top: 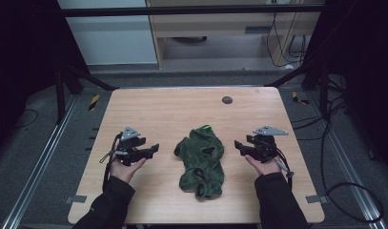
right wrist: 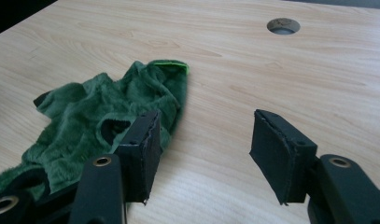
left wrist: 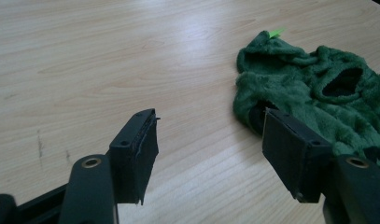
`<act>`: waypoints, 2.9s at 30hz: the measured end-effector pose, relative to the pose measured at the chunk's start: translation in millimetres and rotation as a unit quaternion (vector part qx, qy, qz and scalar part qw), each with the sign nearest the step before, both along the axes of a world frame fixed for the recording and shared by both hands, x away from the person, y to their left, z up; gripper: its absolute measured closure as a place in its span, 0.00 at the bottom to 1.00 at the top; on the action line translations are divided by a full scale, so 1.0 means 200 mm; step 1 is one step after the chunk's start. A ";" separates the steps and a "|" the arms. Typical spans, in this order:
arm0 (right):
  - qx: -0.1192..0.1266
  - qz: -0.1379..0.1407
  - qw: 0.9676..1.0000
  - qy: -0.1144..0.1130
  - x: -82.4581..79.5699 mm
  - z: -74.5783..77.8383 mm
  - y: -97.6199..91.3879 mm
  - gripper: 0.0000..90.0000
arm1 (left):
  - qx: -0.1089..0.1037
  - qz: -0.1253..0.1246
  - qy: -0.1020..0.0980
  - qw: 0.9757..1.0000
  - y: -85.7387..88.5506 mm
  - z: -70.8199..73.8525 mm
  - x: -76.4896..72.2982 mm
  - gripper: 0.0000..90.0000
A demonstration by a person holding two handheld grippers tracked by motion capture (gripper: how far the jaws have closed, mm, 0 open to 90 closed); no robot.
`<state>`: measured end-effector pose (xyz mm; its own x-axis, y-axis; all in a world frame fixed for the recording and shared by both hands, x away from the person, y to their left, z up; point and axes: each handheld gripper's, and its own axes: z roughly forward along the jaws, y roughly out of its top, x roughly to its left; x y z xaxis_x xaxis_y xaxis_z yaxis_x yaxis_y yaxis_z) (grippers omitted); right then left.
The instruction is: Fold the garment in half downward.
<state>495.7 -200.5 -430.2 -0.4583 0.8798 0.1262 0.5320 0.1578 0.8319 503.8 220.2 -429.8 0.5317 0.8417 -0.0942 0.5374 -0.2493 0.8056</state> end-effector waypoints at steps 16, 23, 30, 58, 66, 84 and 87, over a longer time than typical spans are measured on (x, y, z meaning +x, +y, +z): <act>0.002 0.012 1.000 0.005 0.16 0.02 0.10 0.50 | 0.008 -0.021 0.008 1.000 -0.13 -0.02 0.13 0.43; -0.005 0.015 1.000 0.010 0.21 -0.01 0.14 0.53 | 0.009 -0.026 0.014 1.000 -0.16 -0.03 0.19 0.45; -0.011 0.022 0.999 0.026 0.25 -0.05 0.17 0.55 | 0.017 -0.033 0.024 0.999 -0.21 -0.07 0.25 0.46; -0.024 0.046 0.996 0.071 0.33 -0.18 0.28 0.64 | 0.032 -0.072 0.056 0.995 -0.39 -0.20 0.39 0.54; -0.029 0.057 0.994 0.088 0.34 -0.22 0.30 0.67 | 0.034 -0.085 0.070 0.993 -0.43 -0.25 0.41 0.59; -0.041 0.066 0.990 0.115 0.36 -0.28 0.33 0.78 | 0.049 -0.109 0.102 0.988 -0.47 -0.30 0.43 0.80; -0.042 0.068 0.990 0.118 0.36 -0.29 0.33 0.82 | 0.046 -0.111 0.106 0.987 -0.48 -0.30 0.42 0.84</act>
<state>567.3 -134.6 -488.1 -0.5394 0.8243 0.1722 0.6788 0.3045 0.6682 588.7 124.8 -489.6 0.6800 0.7172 -0.1522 0.6159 -0.4462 0.6492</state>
